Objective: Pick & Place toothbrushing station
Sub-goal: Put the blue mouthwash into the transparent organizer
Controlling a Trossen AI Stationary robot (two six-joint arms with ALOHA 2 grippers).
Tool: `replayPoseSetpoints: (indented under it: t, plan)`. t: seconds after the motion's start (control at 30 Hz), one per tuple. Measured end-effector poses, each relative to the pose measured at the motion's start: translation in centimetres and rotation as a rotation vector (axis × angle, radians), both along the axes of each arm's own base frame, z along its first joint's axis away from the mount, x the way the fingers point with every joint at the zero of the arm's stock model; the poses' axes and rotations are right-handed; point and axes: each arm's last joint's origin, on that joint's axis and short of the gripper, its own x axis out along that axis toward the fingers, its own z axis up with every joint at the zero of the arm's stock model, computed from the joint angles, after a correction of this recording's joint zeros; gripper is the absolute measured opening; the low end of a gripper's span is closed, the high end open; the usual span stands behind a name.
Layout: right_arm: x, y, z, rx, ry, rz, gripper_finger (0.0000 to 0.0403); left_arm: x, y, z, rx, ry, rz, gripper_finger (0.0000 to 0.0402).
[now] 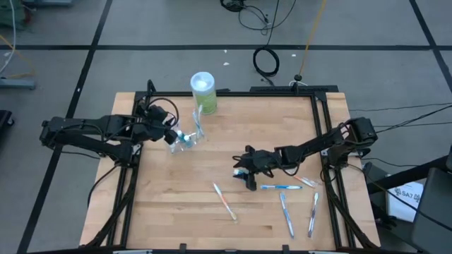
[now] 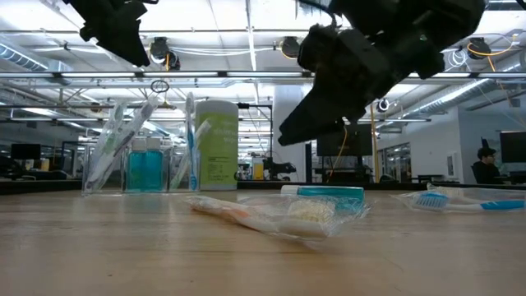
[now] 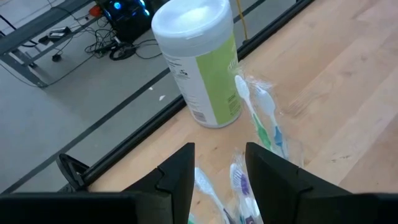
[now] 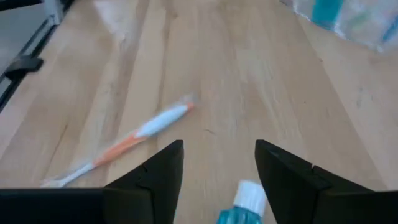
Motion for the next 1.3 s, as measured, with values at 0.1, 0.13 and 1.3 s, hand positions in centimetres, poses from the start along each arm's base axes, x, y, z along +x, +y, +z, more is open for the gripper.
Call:
replayPoseSetpoints:
  t: [0.1,0.13,1.3]
  plan:
    - [0.4,0.2,-0.1,-0.01,-0.029,0.007,0.0211,0.0,0.0,0.0,-0.001,-0.007,0.008,0.015]
    - [0.6,0.3,-0.2,0.007,-0.021,-0.008,0.0216,0.0,0.0,0.0,-0.002,-0.009,0.01,0.015]
    - [0.9,-1.1,-2.0,0.073,0.316,-0.252,0.0215,0.0,0.0,0.0,0.006,-0.008,0.017,0.015]
